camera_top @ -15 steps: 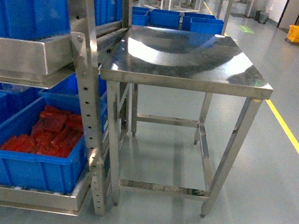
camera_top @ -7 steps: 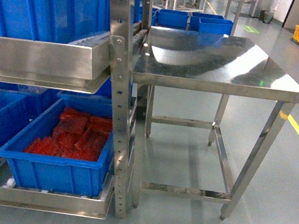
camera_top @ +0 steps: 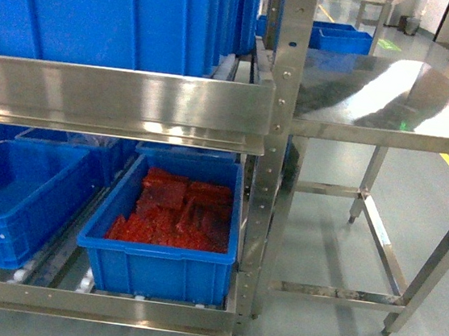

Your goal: Sort blue parts and orange caps into right shelf containers

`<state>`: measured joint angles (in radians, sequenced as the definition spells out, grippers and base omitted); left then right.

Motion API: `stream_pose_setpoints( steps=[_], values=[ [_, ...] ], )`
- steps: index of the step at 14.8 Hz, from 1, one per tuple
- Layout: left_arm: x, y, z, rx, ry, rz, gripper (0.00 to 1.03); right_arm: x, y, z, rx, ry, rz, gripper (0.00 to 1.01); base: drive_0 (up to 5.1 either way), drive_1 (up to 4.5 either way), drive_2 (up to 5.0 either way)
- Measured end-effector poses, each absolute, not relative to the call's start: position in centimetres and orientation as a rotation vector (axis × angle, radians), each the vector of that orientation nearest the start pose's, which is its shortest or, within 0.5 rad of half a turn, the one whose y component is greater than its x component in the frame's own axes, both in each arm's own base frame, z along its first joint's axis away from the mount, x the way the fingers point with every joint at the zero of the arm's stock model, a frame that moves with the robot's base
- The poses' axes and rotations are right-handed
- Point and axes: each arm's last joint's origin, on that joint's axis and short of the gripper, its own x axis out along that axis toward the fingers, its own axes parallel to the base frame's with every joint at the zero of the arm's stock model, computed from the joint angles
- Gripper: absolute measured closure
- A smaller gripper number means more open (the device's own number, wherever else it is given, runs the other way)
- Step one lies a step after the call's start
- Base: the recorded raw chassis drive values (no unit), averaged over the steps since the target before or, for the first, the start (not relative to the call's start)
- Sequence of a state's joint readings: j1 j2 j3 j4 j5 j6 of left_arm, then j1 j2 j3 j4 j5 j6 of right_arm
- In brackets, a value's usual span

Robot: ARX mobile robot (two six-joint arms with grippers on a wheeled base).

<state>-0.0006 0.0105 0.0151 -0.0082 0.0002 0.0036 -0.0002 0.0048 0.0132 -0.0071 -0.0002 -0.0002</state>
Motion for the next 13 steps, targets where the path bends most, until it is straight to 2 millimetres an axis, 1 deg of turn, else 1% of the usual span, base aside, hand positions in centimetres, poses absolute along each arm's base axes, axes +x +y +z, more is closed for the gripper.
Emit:
stream_pose_setpoints(
  steps=[13],
  values=[
    [9.74,0.00,16.72,0.004,0.002,0.000,0.59,9.72,0.00,16.74,0.000,-0.006,0.000,0.57,-5.1,2.33,2.3]
  ],
)
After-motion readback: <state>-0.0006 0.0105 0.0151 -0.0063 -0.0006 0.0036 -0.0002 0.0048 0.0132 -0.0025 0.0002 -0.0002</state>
